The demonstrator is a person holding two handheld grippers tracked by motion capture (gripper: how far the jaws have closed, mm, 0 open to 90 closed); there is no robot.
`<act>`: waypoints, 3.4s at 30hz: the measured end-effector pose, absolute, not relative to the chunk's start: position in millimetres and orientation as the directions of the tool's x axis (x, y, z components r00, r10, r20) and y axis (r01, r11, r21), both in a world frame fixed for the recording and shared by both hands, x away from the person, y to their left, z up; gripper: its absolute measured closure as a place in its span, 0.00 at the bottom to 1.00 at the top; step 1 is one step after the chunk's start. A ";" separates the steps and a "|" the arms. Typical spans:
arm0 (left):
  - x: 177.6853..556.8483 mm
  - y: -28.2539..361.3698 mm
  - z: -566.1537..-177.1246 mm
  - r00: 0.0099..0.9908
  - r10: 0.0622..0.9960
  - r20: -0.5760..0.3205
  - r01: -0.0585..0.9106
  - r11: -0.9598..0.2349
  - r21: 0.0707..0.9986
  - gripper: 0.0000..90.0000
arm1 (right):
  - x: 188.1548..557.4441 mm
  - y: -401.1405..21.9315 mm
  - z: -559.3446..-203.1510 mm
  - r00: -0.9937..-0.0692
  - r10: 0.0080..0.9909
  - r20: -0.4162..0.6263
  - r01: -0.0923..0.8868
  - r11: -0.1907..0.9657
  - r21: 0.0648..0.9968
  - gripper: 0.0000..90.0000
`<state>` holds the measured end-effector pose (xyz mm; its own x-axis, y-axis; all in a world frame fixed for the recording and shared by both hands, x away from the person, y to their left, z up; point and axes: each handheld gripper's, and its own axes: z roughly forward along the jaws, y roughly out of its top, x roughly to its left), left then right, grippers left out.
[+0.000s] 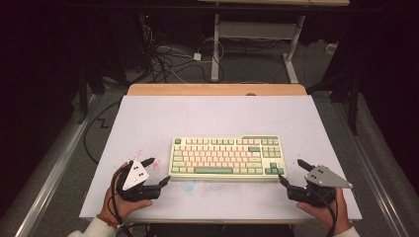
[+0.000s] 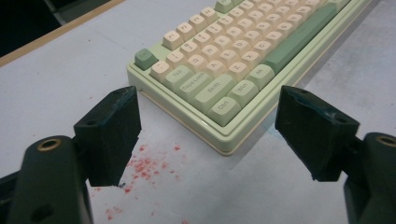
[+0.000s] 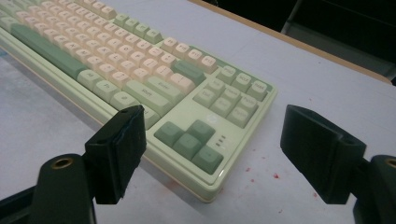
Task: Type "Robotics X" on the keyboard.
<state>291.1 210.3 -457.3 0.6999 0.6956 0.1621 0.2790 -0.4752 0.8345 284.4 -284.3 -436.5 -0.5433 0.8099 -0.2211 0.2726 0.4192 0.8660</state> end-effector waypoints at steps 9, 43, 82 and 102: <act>291.2 209.7 -455.5 0.695 0.700 0.166 0.283 -0.478 0.832 0.24 | 290.6 -287.2 -431.0 -0.590 0.782 -0.203 0.271 0.428 0.862 0.35; 295.9 206.6 -457.4 0.701 0.694 0.163 0.301 -0.496 0.815 0.24 | 338.2 -257.8 -413.6 -0.649 0.740 -0.177 0.297 0.461 0.836 0.67; 328.8 175.8 -429.5 0.772 0.622 0.135 0.334 -0.577 0.746 0.87 | 358.2 -217.6 -455.0 -0.755 0.633 -0.169 0.350 0.607 0.714 1.00; 382.2 97.1 -411.9 0.842 0.517 0.155 0.313 -0.702 0.639 0.97 | 354.8 -217.7 -456.8 -0.747 0.640 -0.179 0.342 0.601 0.722 1.00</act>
<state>382.2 97.1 -411.9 0.8418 0.5170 0.1552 0.3134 -0.7022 0.6393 354.8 -217.7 -456.8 -0.7470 0.6402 -0.1793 0.3422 0.6014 0.7219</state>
